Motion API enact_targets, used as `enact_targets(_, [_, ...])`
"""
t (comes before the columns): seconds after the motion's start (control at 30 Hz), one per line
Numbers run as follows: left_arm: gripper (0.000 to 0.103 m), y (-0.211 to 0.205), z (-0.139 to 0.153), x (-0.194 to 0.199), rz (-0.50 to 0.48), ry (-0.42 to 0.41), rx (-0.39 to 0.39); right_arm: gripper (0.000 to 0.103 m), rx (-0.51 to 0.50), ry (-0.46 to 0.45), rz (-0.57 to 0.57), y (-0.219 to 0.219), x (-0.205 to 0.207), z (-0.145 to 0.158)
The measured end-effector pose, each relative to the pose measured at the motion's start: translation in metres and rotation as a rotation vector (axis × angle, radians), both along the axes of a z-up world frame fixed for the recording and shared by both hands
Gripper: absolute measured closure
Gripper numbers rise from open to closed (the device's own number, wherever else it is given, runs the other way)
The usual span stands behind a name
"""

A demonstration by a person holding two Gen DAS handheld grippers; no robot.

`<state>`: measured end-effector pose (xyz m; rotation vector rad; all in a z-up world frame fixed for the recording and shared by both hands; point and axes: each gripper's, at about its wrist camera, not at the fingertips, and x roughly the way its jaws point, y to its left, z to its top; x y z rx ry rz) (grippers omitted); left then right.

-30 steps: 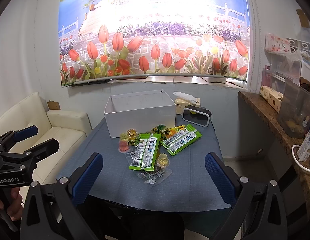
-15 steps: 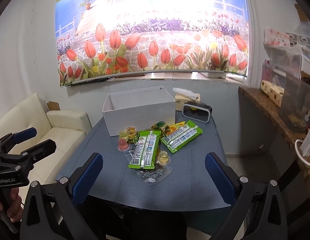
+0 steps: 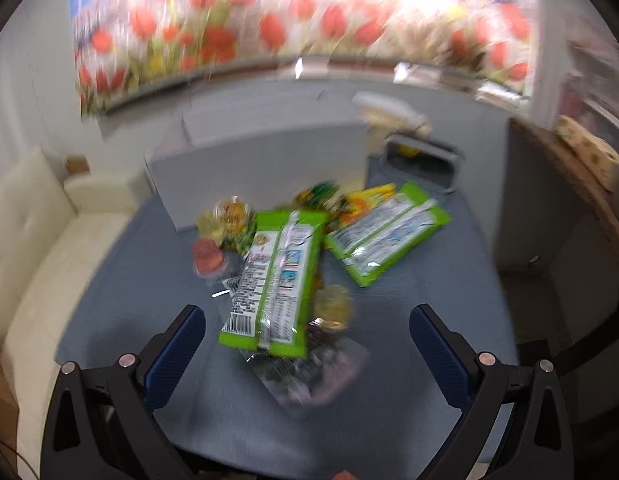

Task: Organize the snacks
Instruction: 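Reach down and grasp a long green snack bag with the right tool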

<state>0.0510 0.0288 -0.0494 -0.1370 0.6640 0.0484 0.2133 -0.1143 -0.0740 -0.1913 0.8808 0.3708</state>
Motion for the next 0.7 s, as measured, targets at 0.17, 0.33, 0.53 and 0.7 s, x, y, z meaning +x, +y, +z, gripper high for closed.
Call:
enact_targets(0.17, [0.0, 0.015, -0.007, 0.008, 0.012, 0.02, -0.003, 0.0, -0.107, 0.047, -0.006, 0.033, 0.041, -0.037])
enact_targets(0.33, [0.0, 0.028, -0.015, 0.016, 0.02, 0.037, 0.001, 0.001, -0.108, 0.108, -0.043, 0.036, 0.06, -0.057])
enact_targets(0.53, [0.0, 0.036, -0.025, 0.026, 0.02, 0.058, -0.018, 0.031, -0.112, 0.132, -0.013, 0.046, 0.063, -0.066])
enact_targets(0.7, [0.0, 0.038, -0.029, 0.028, 0.013, 0.063, -0.03, 0.035, -0.097, 0.097, -0.015, 0.042, 0.058, -0.054])
